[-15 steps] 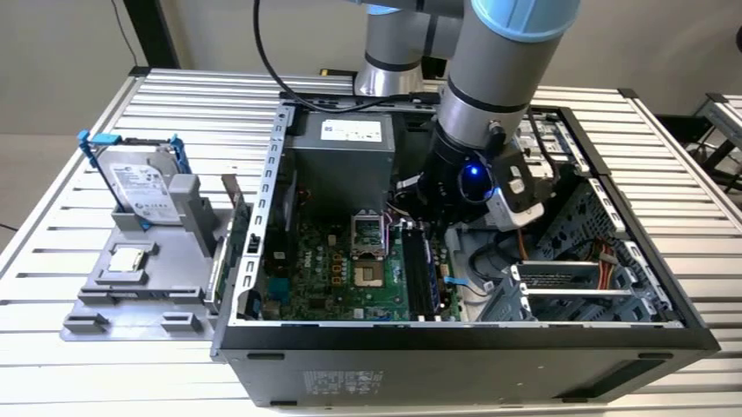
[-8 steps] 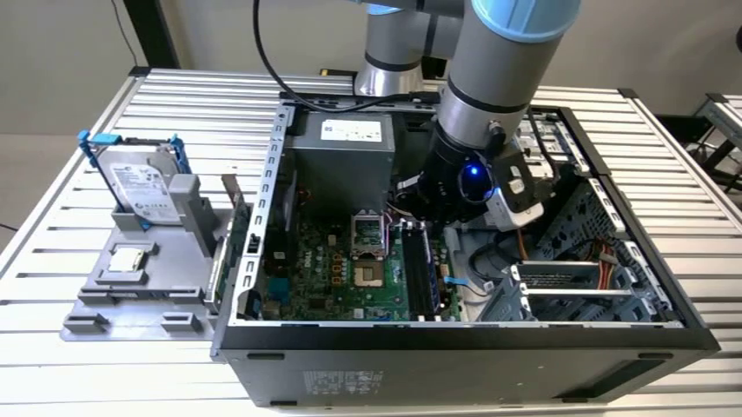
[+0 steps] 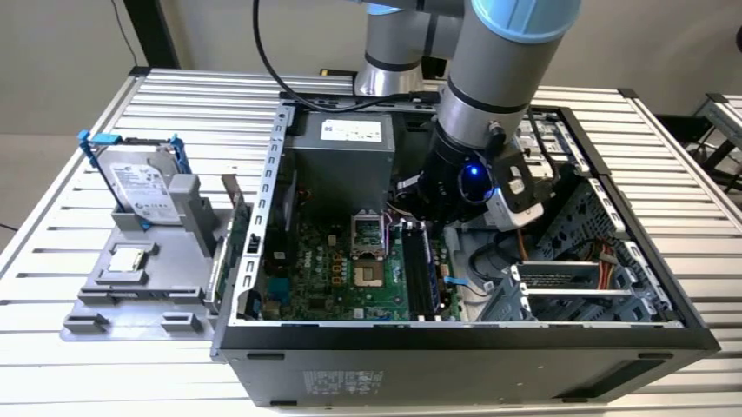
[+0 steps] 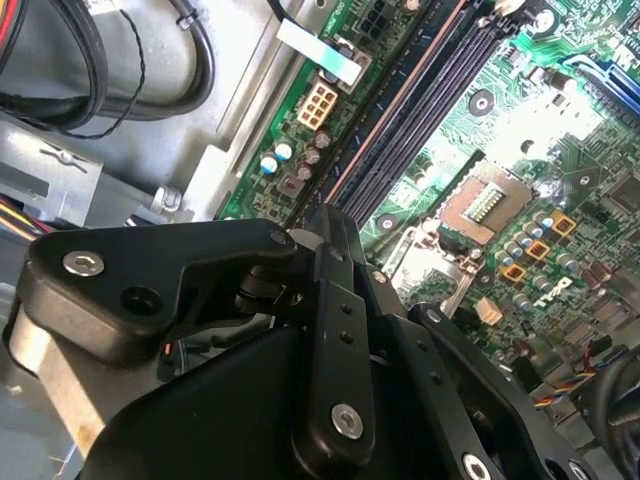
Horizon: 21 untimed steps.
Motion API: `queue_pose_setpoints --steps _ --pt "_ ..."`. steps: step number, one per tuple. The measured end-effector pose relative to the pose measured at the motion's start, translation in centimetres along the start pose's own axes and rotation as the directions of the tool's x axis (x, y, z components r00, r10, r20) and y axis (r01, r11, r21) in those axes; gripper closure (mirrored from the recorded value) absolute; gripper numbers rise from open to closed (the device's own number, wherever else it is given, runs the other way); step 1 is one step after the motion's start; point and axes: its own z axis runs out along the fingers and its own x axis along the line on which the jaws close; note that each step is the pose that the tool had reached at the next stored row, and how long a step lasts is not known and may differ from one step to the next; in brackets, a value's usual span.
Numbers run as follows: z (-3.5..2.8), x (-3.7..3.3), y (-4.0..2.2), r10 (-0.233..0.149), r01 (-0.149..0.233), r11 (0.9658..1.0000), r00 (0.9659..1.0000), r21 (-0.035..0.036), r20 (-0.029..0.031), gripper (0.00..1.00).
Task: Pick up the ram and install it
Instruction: 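Press down the ram until it locks into place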
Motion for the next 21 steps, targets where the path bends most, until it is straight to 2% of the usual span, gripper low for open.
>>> queue_pose_setpoints --steps 5,6,9,13,21 --pt "0.00 0.00 -0.02 0.000 0.000 1.0000 1.0000 -0.0023 -0.0001 1.00" --pt "0.00 0.00 -0.05 0.000 0.000 1.0000 1.0000 -0.0045 -0.0002 1.00" --pt "-0.02 -0.02 -0.56 0.000 0.000 0.9998 1.0000 -0.0174 -0.0004 1.00" --pt "-0.04 -0.07 -1.22 0.000 0.000 0.9996 1.0000 -0.0274 -0.0005 1.00" --pt "-0.11 -0.07 -1.22 -0.007 0.007 0.9996 1.0000 -0.0275 -0.0008 1.00"
